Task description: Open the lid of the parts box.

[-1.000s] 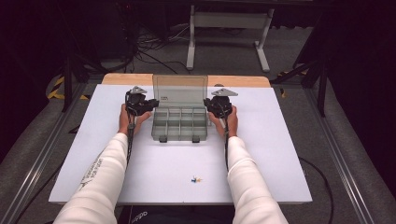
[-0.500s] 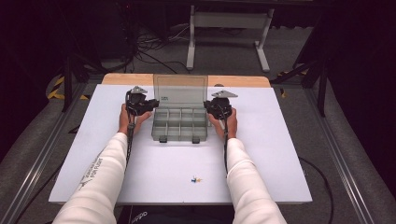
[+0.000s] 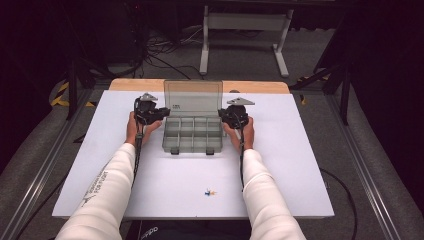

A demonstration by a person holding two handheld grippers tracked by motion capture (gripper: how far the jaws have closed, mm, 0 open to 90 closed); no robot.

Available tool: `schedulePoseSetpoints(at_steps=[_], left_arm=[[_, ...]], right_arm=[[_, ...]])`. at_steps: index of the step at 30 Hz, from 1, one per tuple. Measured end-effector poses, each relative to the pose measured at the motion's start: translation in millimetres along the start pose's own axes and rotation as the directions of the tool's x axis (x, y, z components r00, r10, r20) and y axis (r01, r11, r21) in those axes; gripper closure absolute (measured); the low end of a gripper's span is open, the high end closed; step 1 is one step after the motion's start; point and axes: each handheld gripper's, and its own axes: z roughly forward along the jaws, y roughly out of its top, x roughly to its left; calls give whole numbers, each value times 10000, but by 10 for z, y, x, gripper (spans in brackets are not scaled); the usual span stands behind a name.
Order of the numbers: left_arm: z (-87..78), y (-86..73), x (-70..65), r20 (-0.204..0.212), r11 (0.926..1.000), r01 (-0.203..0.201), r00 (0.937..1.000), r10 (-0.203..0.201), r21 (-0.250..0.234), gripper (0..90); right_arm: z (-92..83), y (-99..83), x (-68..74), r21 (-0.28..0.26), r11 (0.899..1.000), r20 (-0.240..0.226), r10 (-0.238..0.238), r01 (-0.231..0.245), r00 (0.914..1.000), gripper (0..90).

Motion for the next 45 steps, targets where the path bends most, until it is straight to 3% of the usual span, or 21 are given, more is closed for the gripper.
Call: schedulePoseSetpoints(at_steps=[3,5,8,25,35,40,45], left_arm=[[8,-6,-14,-113,10000,18,9999,-19,-35,787],[16,-3,-20,-338,9996,-266,9991,264,-61,786],[31,-18,-27,-467,9995,-302,9985,295,-133,788],[33,-17,-32,-758,9982,-605,9953,600,-40,732],[-74,9,-62,-957,9947,-1024,9902,1019,-4,712],[-169,12,-105,-855,9909,-1344,9874,1333,-73,707],[-285,15,-178,-692,9810,-1937,9789,1922,-144,699]], right_arm=[[-2,10,12,82,9999,85,-146,145,9999,829],[3,13,21,87,9997,166,-215,213,9996,820],[15,12,28,87,9997,224,-243,241,9995,813],[1,32,33,136,9993,296,-356,352,9989,764],[-74,75,61,99,9971,328,-762,759,9966,761],[-119,66,112,128,9944,196,-1053,1050,9943,751],[-207,69,156,8,9917,33,-1284,1284,9917,744]])
